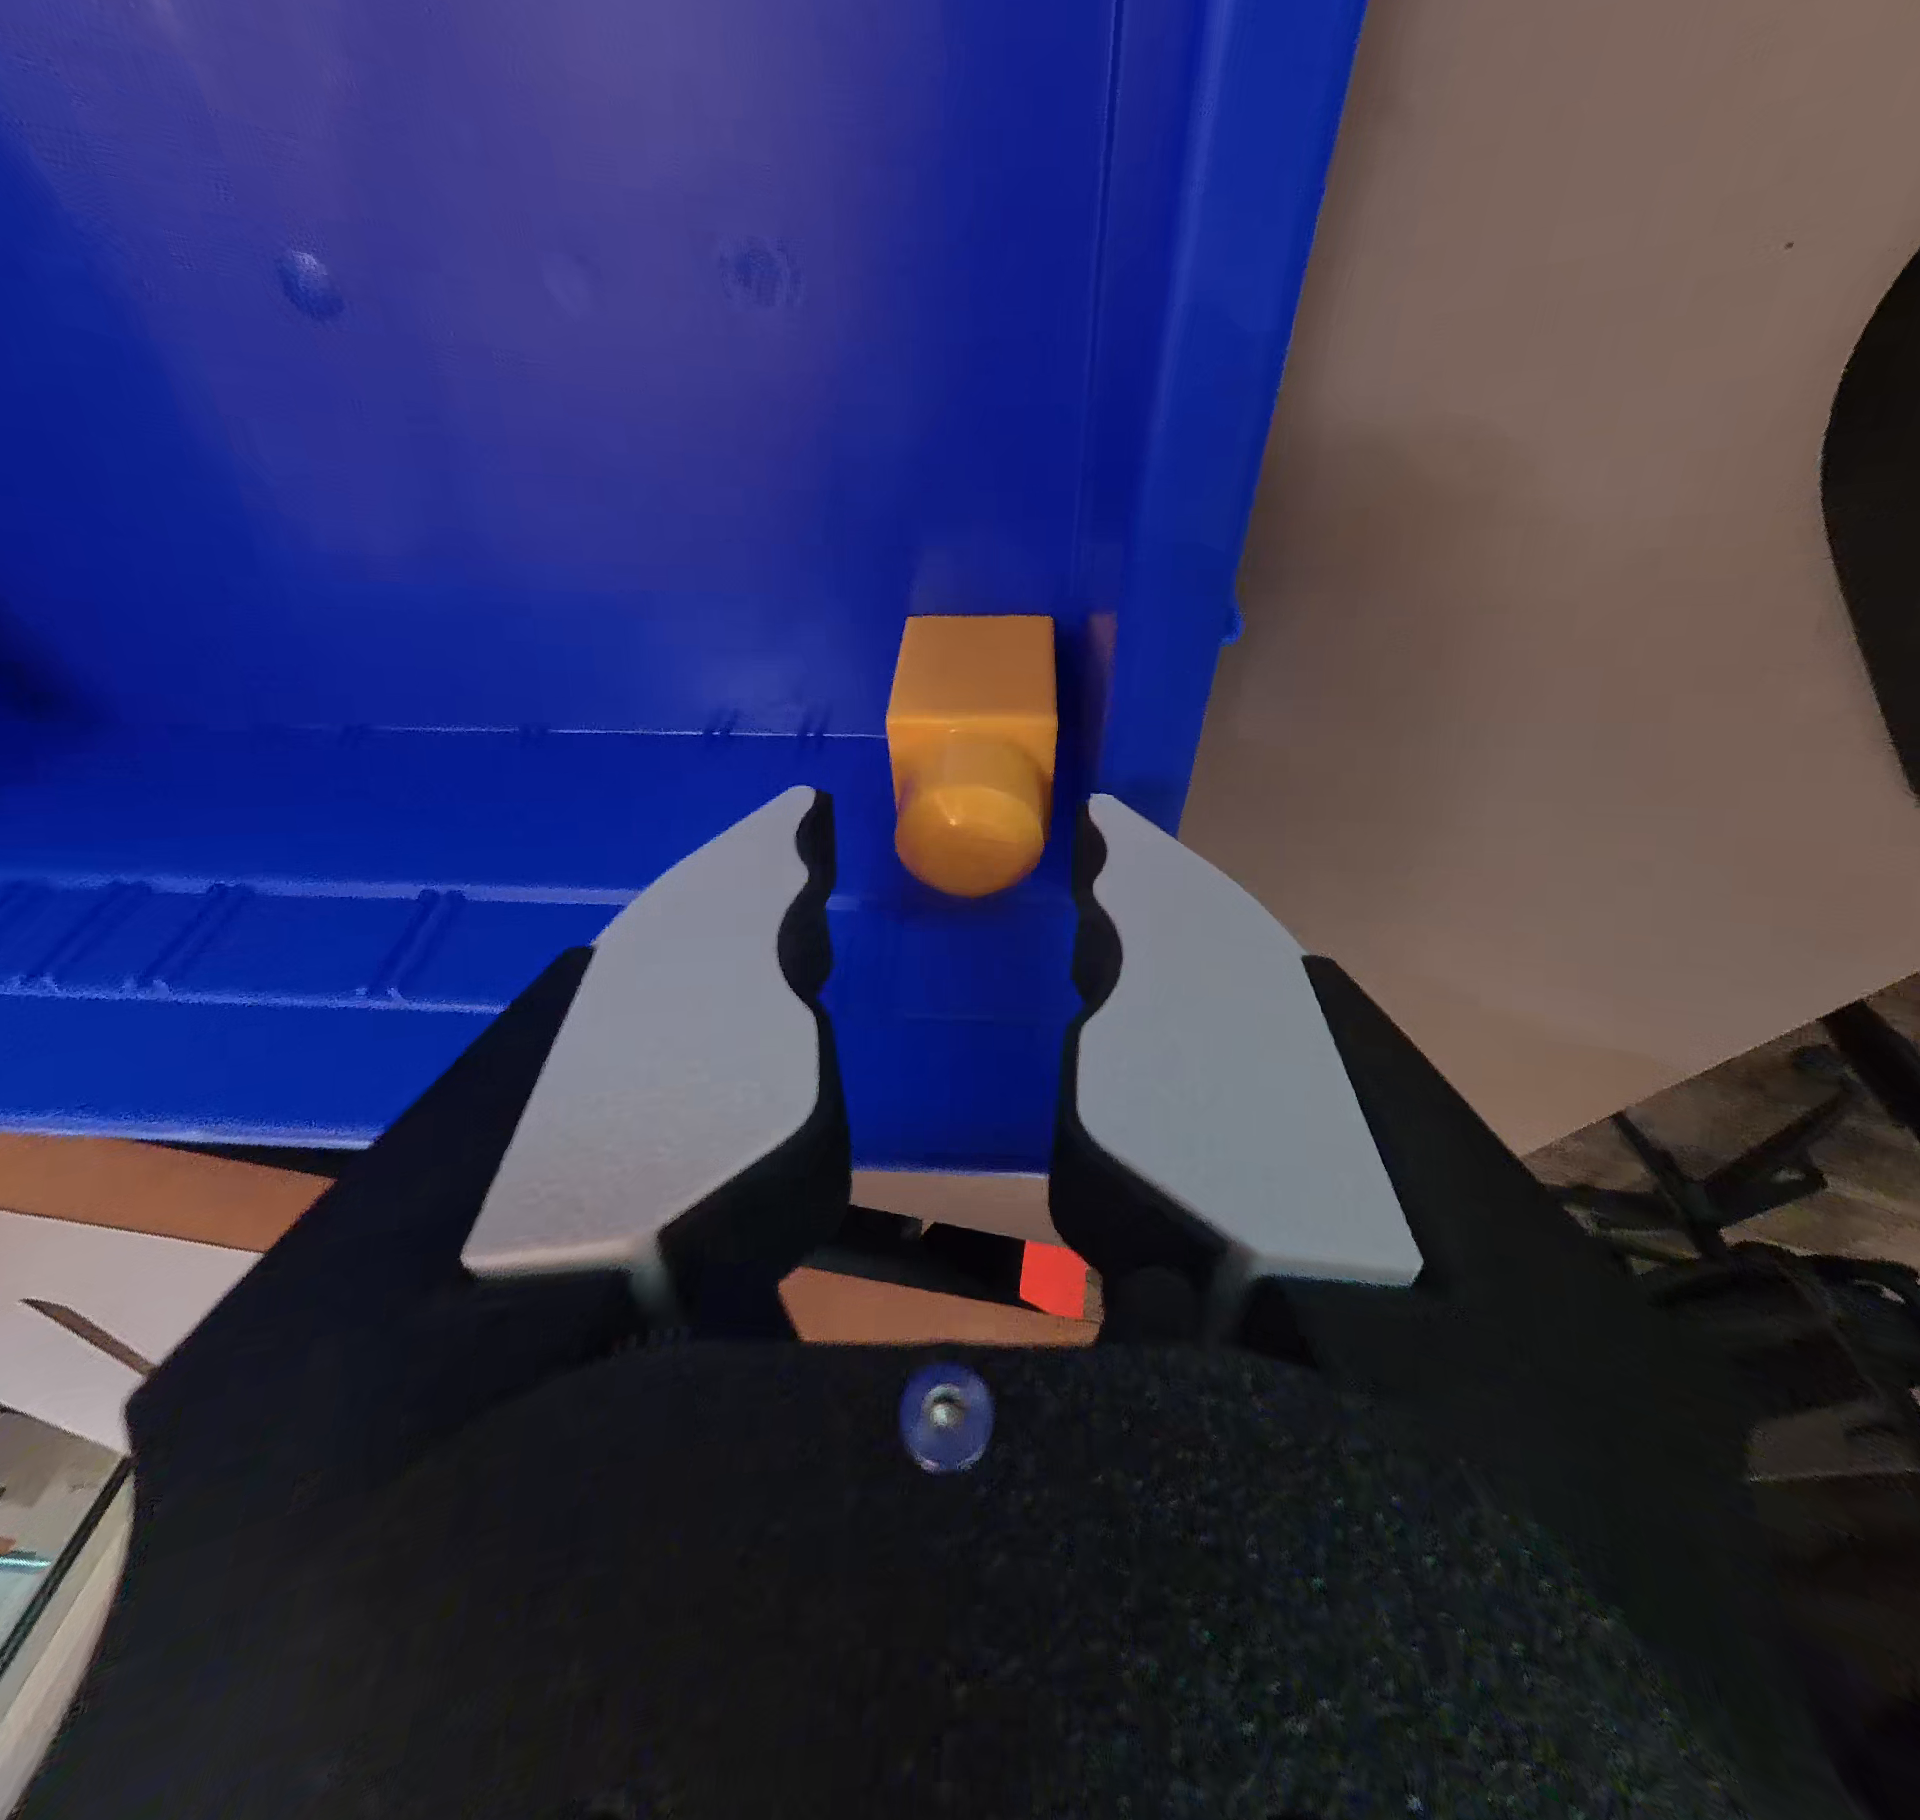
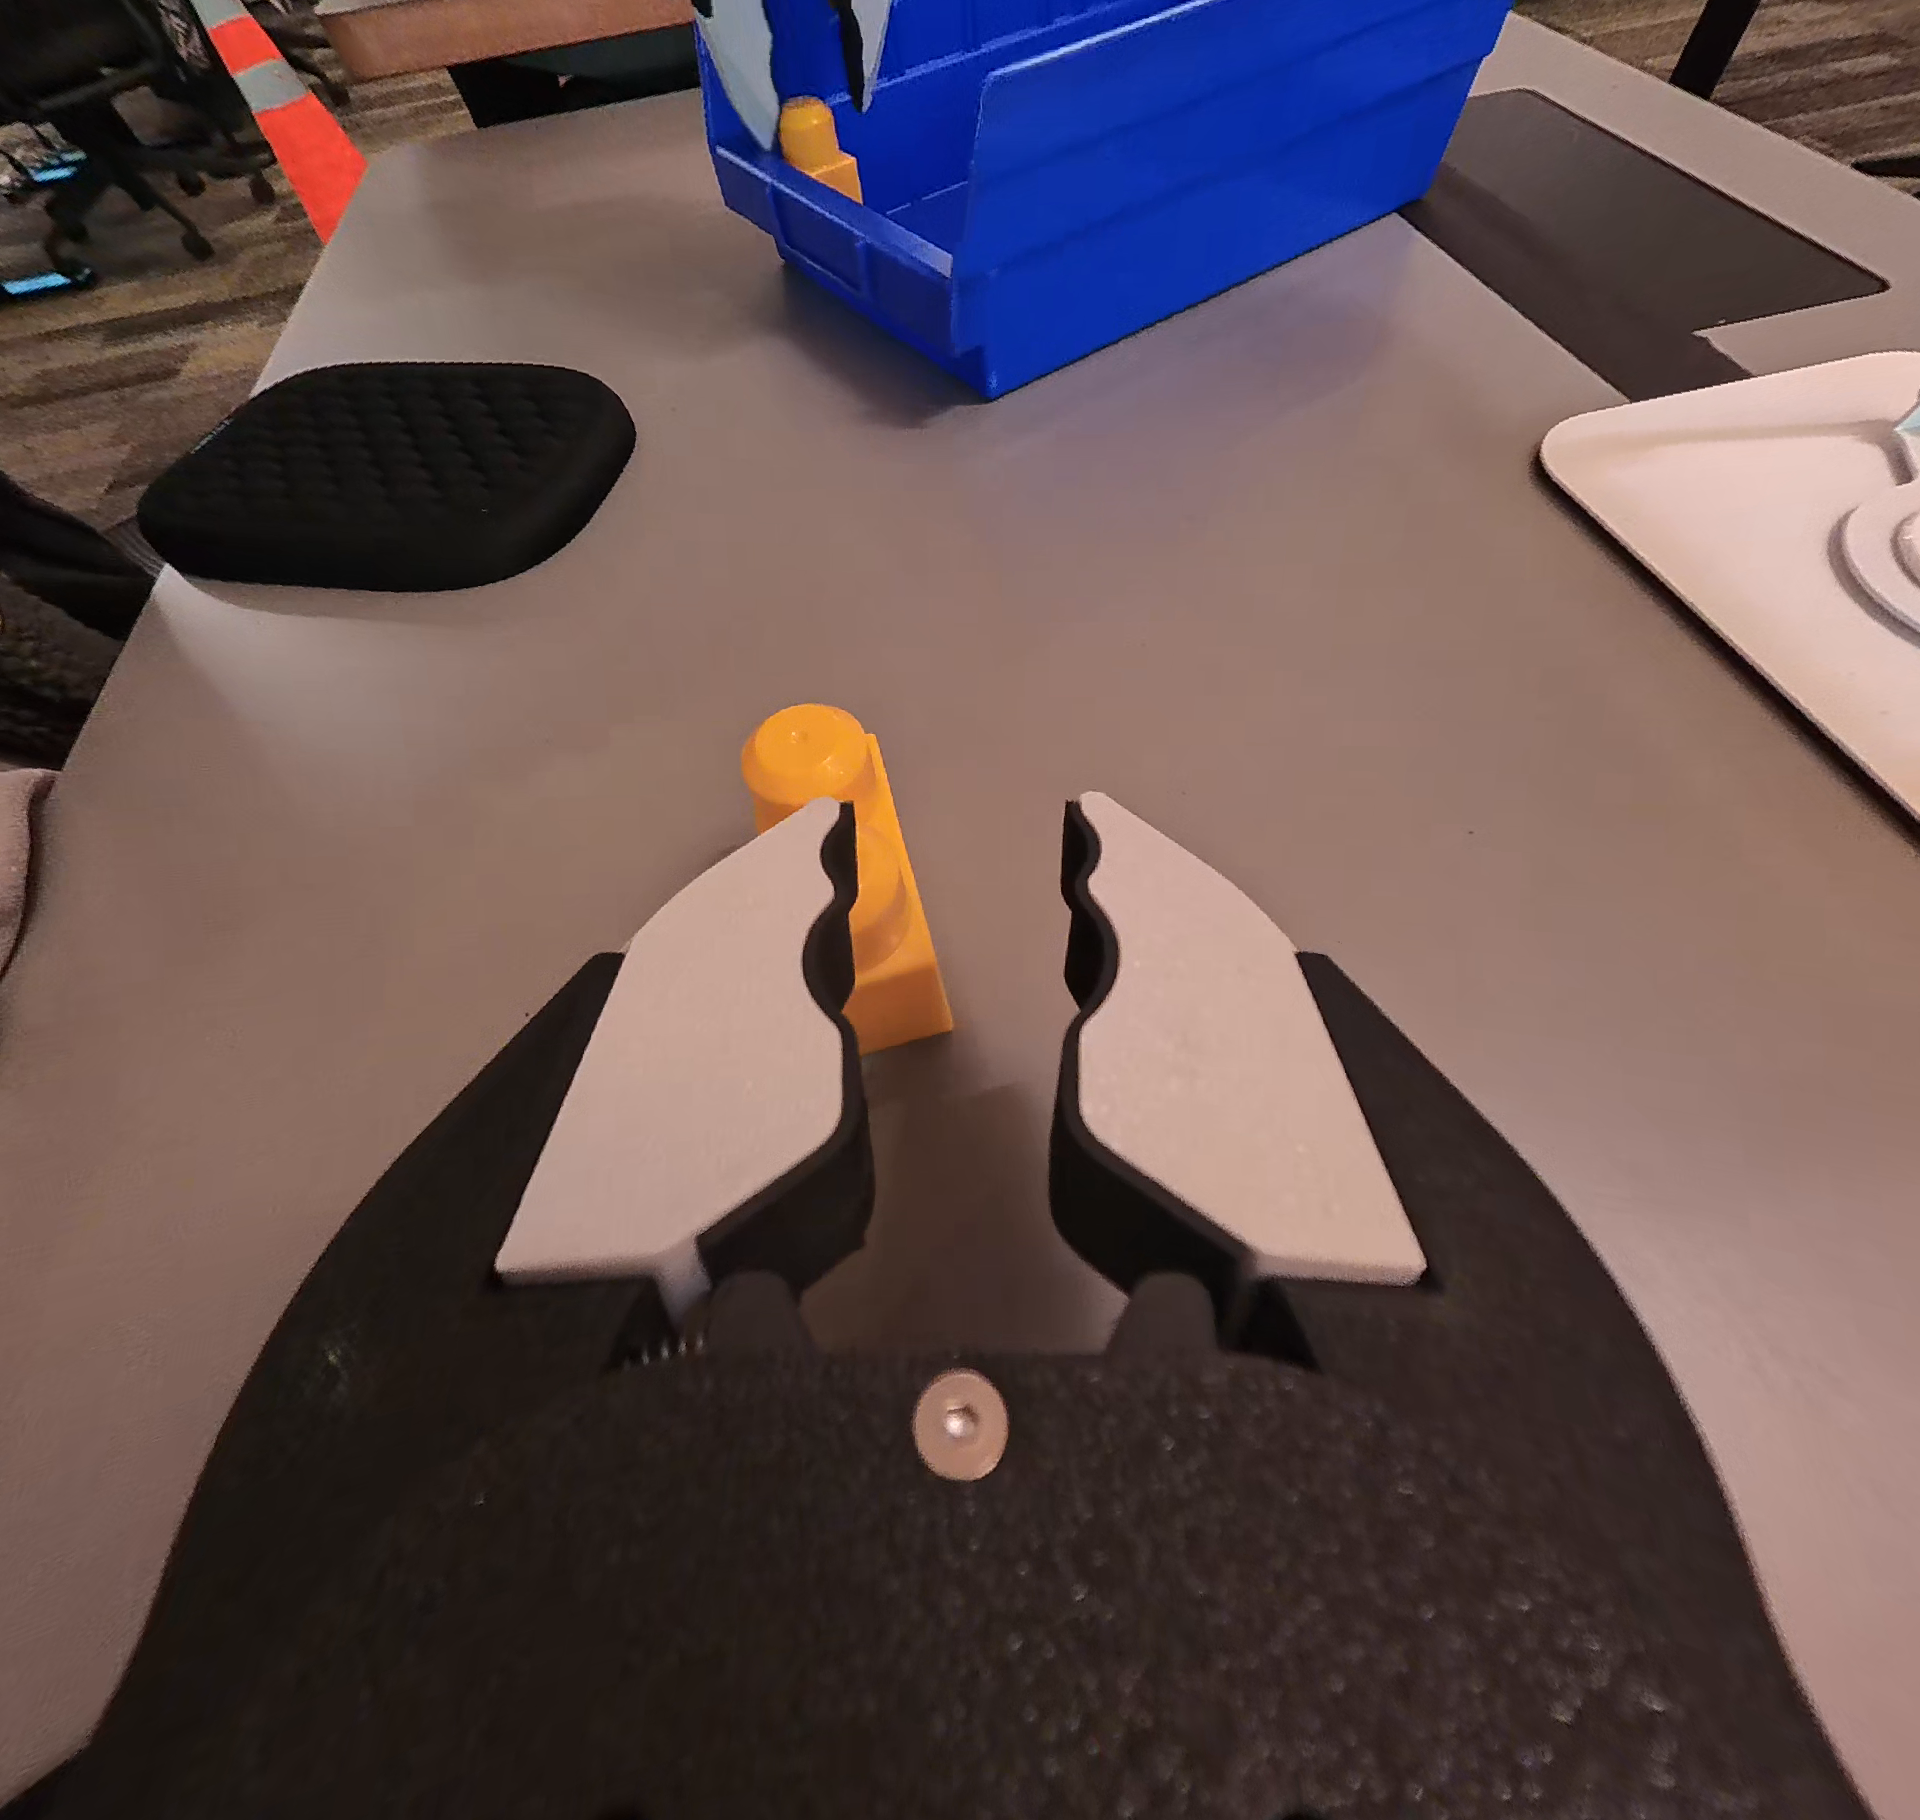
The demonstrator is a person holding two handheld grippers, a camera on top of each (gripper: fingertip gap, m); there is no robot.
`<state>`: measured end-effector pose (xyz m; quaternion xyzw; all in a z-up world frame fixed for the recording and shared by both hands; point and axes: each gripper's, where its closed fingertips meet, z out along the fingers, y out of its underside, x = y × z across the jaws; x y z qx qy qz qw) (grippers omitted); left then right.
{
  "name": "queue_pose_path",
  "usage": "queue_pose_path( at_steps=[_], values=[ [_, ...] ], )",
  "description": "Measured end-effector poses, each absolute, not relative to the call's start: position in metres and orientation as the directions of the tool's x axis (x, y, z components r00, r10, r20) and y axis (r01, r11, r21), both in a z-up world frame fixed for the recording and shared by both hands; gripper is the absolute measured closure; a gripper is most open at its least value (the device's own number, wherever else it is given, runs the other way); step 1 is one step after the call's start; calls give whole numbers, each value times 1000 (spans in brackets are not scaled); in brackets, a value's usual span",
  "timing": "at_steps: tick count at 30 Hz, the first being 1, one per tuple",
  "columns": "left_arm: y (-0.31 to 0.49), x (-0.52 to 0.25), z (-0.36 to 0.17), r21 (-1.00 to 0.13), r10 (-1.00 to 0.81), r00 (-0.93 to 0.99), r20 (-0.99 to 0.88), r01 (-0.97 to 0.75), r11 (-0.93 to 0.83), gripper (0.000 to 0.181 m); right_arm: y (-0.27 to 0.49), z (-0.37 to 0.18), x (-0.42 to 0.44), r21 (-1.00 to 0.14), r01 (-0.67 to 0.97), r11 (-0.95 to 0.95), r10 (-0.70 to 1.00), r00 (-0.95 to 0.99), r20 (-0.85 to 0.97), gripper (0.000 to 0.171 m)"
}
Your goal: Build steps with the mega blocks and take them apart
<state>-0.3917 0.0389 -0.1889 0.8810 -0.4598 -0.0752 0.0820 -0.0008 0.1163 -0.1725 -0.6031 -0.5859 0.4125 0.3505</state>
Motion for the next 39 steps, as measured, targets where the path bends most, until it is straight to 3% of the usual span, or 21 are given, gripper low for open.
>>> queue_pose_path(
  at_steps=[5,9,16,20,24,27,39],
  values=[
    [34,-397,-197,269,-823,566,-36,-788,-554,154,116,-174,-1,-902,428,-62,996,-28,-82,134],
    [38,-401,-190,287,-824,562,-72,-780,-557,153,117,-173,0,-902,428,-60,997,-22,-77,135],
    [65,-360,-128,2,-821,526,-221,-842,-539,154,119,-159,-2,-927,374,-40,999,-6,-45,136],
    [68,-303,-88,-185,-839,459,-292,-888,-422,154,116,-150,-5,-935,354,1,1000,3,2,138],
    [57,-239,-75,-282,-879,352,-321,-922,-266,154,106,-143,-13,-936,350,42,999,-11,41,138],
    [46,-201,-89,-275,-914,264,-308,-944,-181,153,96,-139,-20,-931,353,91,996,-25,88,135],
    [38,-129,-183,-57,-993,75,-92,-996,-70,154,85,-141,-25,-918,371,138,990,-62,124,134]
  ],
)
